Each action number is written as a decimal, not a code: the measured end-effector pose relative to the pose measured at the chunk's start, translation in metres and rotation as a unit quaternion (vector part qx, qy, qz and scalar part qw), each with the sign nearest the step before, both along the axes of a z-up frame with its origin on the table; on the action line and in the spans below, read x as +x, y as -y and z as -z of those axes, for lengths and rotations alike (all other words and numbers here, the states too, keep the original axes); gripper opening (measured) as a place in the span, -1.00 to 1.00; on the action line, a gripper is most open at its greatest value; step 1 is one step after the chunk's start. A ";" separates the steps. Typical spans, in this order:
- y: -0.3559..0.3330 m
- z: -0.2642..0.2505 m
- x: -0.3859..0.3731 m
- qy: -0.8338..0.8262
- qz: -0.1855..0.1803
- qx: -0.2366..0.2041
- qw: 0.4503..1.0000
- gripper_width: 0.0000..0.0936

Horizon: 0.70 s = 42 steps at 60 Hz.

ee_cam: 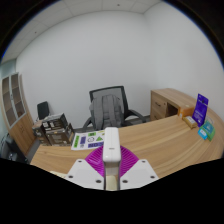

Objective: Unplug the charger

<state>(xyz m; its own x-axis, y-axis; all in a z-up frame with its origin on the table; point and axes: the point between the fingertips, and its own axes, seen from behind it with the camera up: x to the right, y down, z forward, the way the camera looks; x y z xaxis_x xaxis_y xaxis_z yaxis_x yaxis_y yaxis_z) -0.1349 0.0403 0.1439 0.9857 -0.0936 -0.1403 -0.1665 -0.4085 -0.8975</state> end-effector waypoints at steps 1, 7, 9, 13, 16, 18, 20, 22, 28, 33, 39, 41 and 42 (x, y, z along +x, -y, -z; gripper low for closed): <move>0.002 0.012 0.007 -0.007 0.003 -0.012 1.000 -0.69; 0.015 0.070 0.042 -0.056 0.024 -0.070 0.996 -0.67; 0.020 0.086 0.053 -0.070 0.027 -0.079 0.994 -0.66; 0.029 0.110 0.070 -0.087 0.028 -0.095 0.991 -0.61; 0.037 0.126 0.080 -0.093 0.027 -0.112 0.989 -0.55; 0.036 0.126 0.084 -0.106 0.022 -0.102 0.989 -0.51; 0.040 0.127 0.091 -0.118 0.019 -0.099 0.988 -0.42; 0.044 0.125 0.100 -0.120 0.022 -0.108 0.987 -0.25; 0.053 0.138 0.123 -0.105 0.025 -0.126 0.986 0.35; 0.061 0.136 0.140 -0.089 0.028 -0.133 0.987 0.51; 0.073 0.122 0.158 -0.039 0.029 -0.138 0.989 0.83; 0.077 0.114 0.170 -0.022 0.024 -0.139 0.990 0.82; 0.079 0.111 0.169 -0.012 0.026 -0.137 0.990 0.83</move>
<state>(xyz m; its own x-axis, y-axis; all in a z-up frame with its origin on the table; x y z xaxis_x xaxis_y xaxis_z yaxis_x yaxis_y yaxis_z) 0.0340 -0.0391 0.0331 0.9754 -0.1814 -0.1253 -0.2129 -0.6264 -0.7499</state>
